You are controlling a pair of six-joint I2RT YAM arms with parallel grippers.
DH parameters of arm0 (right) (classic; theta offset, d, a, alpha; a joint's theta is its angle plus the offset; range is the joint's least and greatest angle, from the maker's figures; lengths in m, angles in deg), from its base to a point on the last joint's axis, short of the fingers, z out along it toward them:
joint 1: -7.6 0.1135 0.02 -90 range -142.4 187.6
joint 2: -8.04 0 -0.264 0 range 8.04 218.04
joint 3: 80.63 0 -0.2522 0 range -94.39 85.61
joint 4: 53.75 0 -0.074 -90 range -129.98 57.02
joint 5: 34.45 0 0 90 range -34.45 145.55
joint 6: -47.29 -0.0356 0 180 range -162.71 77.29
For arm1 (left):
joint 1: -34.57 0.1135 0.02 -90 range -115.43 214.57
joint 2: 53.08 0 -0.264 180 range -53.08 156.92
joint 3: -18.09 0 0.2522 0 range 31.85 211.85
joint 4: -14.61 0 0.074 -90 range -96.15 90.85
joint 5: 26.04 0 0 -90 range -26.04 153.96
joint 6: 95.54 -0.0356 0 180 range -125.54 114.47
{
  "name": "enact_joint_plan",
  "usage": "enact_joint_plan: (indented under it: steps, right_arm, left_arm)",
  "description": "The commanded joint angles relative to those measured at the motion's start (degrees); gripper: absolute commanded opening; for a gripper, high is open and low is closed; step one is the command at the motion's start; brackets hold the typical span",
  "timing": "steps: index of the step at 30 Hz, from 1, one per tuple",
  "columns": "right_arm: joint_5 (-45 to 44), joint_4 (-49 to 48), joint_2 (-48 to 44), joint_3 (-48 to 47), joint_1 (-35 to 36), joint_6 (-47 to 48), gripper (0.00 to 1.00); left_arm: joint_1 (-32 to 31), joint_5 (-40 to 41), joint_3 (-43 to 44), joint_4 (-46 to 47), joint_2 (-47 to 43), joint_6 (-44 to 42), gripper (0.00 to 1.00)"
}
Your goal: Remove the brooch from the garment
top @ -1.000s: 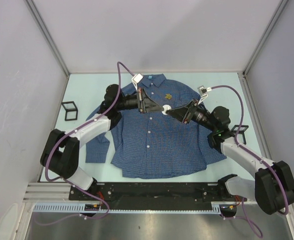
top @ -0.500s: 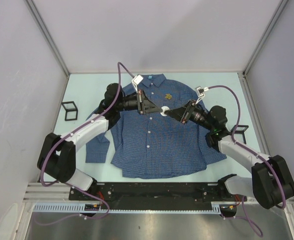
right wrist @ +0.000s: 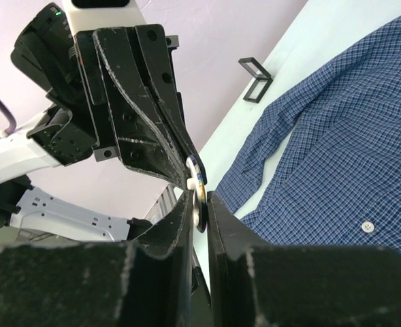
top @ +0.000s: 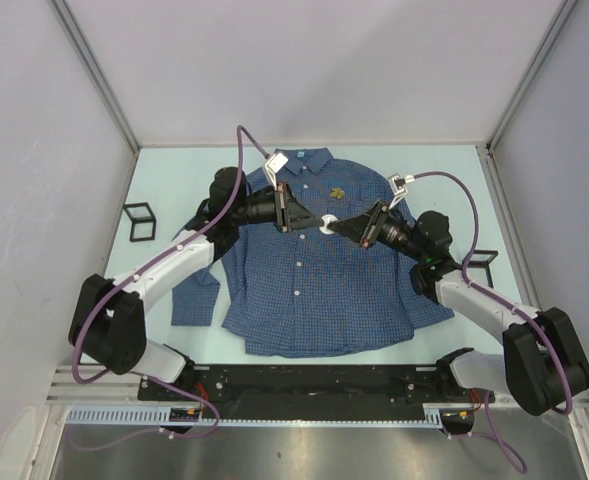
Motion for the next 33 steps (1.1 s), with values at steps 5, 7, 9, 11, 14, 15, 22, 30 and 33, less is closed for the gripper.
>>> enact_joint_plan:
  steps: [5,7,9,11,14,15,22,30,33]
  right_arm:
    - [-11.1,6.5,-1.8,-1.3,2.0,1.6,0.11]
    - [-12.6,7.3,-2.5,-1.4,2.6,1.6,0.11]
    - [-15.9,9.9,-3.5,-1.4,3.2,2.0,0.11]
    - [-19.6,12.1,-5.1,-1.3,4.2,2.2,0.11]
    - [-21.3,12.9,-6.6,-1.3,4.9,2.4,0.11]
    - [-21.1,12.9,-6.8,-1.3,4.9,2.5,0.15]
    - [-19.3,18.2,-9.6,-1.2,5.0,5.1,0.32]
    - [-10.8,17.7,-11.7,-1.0,4.2,9.5,0.47]
    - [-8.3,15.0,-11.1,-1.0,3.6,10.6,0.48]
  left_arm:
    - [-1.7,4.0,3.1,-2.3,-5.9,-6.4,0.00]
    - [-1.8,4.8,3.2,-2.9,-6.6,-7.0,0.00]
    - [-2.1,5.9,3.0,-3.4,-7.2,-7.7,0.00]
    - [-2.0,8.6,3.0,-4.5,-8.1,-8.6,0.00]
    - [-2.1,11.0,2.7,-5.8,-8.5,-8.9,0.00]
    - [-2.0,11.3,2.7,-6.2,-8.4,-8.9,0.00]
    - [-1.5,12.8,2.6,-7.4,-8.5,-8.4,0.00]
    - [-1.3,10.5,2.7,-6.1,-7.6,-7.1,0.00]
    - [-1.4,8.5,2.7,-4.8,-7.1,-6.1,0.00]
